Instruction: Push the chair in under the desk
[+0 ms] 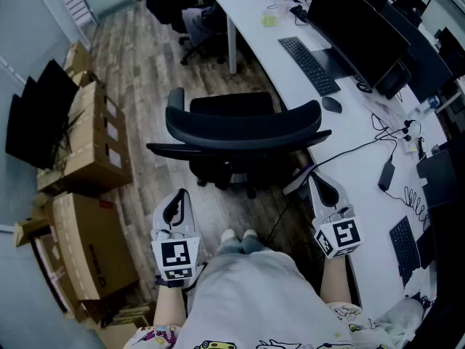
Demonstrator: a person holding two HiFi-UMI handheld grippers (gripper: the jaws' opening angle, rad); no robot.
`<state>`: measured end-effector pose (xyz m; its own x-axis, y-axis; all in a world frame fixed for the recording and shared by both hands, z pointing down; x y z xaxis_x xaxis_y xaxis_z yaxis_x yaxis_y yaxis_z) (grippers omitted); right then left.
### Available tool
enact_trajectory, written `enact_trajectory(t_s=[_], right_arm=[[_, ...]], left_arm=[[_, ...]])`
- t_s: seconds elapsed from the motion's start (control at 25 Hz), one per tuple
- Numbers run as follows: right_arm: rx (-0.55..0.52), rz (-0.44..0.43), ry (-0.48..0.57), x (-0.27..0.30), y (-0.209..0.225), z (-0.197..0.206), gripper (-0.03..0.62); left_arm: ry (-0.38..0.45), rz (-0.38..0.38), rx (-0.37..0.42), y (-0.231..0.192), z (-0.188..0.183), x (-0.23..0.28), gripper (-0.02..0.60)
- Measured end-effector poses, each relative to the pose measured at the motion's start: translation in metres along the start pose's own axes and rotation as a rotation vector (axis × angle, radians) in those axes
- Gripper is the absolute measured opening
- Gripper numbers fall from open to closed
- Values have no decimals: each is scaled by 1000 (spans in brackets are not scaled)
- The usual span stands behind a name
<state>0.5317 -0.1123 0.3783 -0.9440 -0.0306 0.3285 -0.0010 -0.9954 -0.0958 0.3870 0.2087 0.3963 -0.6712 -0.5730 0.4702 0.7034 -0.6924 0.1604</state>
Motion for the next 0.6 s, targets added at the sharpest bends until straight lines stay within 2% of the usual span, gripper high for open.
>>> enact_trajectory(t_s=[0.28, 0.32, 0.4, 0.6], right_arm=[[3, 14, 24, -7, 16, 2, 3], [-4, 10, 25, -8, 18, 2, 10], [-21, -5, 27, -8, 21, 2, 62], [-92, -29, 33, -5, 28, -3, 128]], left_arm=[[32, -21, 35, 4, -3, -1, 14], [34, -22, 45, 3, -4, 0, 31], [40, -21, 66, 3, -6, 1, 57], [54, -21, 141, -2, -10, 7, 112]])
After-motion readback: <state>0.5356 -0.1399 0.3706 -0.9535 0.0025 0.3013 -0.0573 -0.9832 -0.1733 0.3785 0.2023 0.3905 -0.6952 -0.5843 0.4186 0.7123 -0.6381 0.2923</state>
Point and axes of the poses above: the fingertips, and each gripper's own axes: x forward along the fingers, y to its right, z out of its underside, the point moved 8 cm from there along -x, backward along the fingers, and after that the axes turned 9 degrees about -y, right-handed, at the moved point
